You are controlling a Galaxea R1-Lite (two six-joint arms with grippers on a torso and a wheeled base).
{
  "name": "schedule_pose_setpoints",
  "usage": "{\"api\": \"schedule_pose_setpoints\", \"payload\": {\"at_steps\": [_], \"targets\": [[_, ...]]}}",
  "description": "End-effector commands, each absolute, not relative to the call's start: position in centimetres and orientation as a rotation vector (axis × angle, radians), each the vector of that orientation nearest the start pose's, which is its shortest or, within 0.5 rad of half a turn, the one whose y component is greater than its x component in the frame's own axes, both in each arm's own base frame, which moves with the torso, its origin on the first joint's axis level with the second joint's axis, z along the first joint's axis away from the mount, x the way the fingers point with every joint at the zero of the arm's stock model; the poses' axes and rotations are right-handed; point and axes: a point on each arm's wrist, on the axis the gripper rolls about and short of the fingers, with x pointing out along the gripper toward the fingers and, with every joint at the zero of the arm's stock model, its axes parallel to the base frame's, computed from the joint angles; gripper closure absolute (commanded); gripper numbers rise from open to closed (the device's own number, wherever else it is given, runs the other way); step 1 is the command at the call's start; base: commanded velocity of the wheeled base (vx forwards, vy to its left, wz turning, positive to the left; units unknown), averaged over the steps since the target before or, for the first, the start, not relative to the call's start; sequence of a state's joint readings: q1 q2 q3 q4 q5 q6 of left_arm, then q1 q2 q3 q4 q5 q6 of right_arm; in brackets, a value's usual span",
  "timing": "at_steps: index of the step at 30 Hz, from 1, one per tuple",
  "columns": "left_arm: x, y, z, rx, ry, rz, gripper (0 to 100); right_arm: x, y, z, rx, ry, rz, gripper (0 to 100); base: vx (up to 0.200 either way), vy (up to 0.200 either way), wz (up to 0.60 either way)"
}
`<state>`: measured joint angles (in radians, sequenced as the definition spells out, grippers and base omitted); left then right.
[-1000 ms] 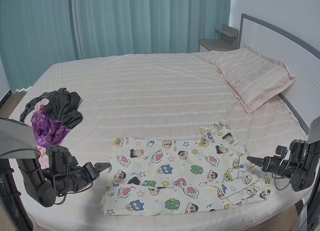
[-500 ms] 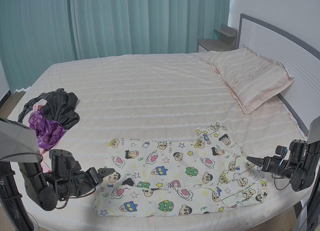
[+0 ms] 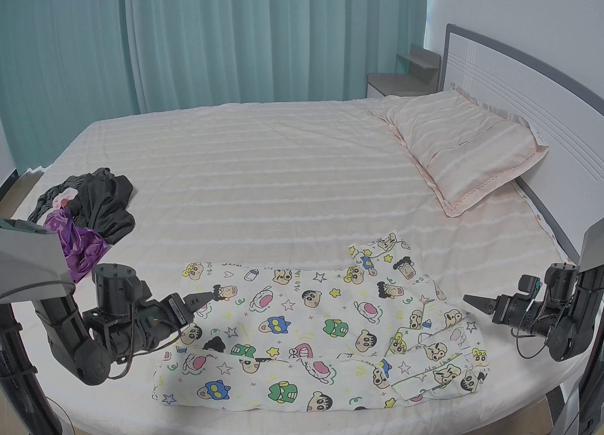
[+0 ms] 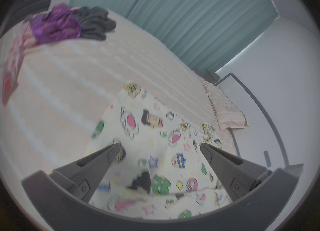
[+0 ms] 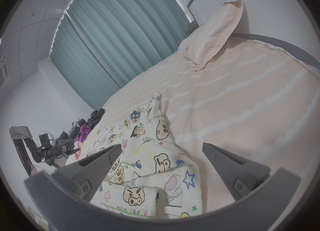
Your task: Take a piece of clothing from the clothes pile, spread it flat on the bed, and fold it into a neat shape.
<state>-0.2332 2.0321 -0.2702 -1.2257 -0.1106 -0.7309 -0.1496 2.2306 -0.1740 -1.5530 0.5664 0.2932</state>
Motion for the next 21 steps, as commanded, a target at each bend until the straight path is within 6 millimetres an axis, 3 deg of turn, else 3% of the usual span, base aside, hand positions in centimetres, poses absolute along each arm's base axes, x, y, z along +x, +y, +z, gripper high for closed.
{"api": "schedule_pose_setpoints", "payload": {"at_steps": [1, 6, 11, 15, 21], "targets": [[29.1, -5.0, 3.6, -0.565, 0.555, -0.097, 0, 25.6, -1.9, 0.1, 0.481, 0.534, 0.35, 0, 0.0, 0.0, 0.0], [35.1, -4.1, 3.9, -0.526, 0.579, -0.054, 0, 25.9, -1.3, 0.1, 0.465, 0.53, 0.318, 0, 0.0, 0.0, 0.0], [38.5, -3.8, 2.8, -0.524, 0.615, -0.033, 0, 25.9, -0.8, -0.2, 0.486, 0.547, 0.313, 0, 0.0, 0.0, 0.0], [40.2, -3.5, 1.5, -0.523, 0.617, -0.031, 0, 26.0, -0.9, -0.8, 0.503, 0.567, 0.277, 0, 0.0, 0.0, 0.0], [40.6, -2.4, 0.7, -0.456, 0.64, -0.067, 0, 25.8, -0.9, -0.8, 0.504, 0.572, 0.267, 0, 0.0, 0.0, 0.0]]}}
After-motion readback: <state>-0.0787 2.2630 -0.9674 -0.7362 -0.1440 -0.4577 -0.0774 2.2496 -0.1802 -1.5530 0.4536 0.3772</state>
